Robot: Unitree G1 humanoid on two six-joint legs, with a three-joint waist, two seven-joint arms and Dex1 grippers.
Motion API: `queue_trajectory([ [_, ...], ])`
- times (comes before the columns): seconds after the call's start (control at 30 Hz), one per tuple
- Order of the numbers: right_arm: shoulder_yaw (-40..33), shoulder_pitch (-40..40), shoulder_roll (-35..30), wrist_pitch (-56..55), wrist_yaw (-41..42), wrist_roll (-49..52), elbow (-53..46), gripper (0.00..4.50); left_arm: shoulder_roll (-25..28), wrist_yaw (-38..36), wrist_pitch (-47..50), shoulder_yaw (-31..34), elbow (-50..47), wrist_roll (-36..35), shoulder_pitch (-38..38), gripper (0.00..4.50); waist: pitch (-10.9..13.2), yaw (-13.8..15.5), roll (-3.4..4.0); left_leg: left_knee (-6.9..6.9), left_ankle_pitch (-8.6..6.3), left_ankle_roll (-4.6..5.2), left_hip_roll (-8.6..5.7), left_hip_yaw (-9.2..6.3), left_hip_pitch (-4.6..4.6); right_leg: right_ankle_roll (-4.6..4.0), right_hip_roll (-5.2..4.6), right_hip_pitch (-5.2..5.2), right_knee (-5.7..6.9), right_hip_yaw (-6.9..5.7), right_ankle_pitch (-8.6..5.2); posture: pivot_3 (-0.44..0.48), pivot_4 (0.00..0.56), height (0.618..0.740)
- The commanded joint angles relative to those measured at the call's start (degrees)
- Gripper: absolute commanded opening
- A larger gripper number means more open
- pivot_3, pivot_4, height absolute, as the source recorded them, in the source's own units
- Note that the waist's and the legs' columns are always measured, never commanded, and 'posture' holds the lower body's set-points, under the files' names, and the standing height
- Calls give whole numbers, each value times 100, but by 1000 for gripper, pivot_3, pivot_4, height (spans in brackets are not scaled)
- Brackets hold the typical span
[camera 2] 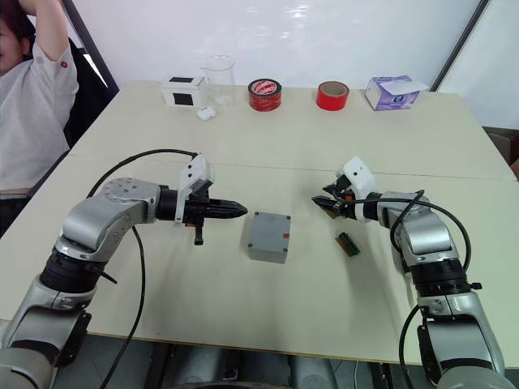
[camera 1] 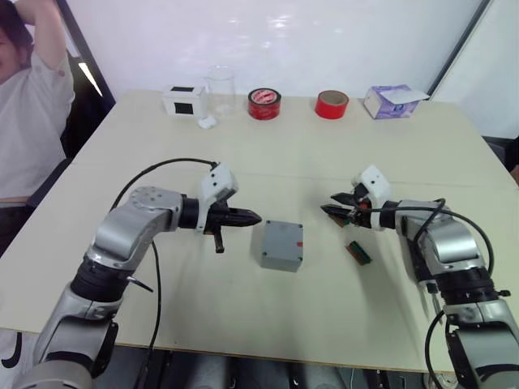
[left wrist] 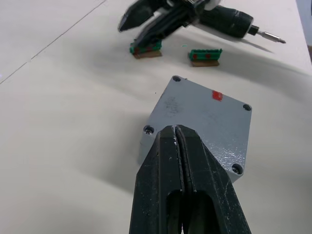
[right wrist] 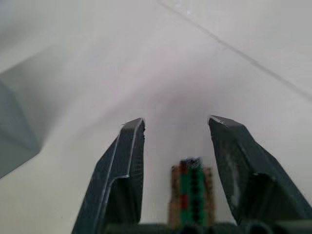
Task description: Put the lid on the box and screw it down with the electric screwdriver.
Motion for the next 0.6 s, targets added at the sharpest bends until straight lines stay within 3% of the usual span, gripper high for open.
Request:
queue_trajectory([
  [0.03,-76,-99,-9,-214,-27,-95,69,2291,65,73,-3,156,-218,-116,3,0,0,0,0,0,0,0,0,0,0,0,0,0,0,0,0,0,150,740],
  [0.43,-164,109,-157,-231,5,-222,61,2291,70,106,-26,125,-217,-131,28,0,0,0,0,0,0,-1,-1,0,0,0,0,0,1,0,0,0,150,740],
  [0.57,-122,144,-162,-206,8,-243,69,1197,62,119,-23,106,-239,-133,36,0,0,-4,0,0,0,-1,-1,0,0,0,0,0,1,0,0,0,150,740],
  [0.6,-117,144,-157,-219,4,-255,89,1197,60,127,-17,107,-246,-136,36,0,0,-3,0,0,0,-1,-1,0,0,0,0,0,1,0,0,0,150,740],
])
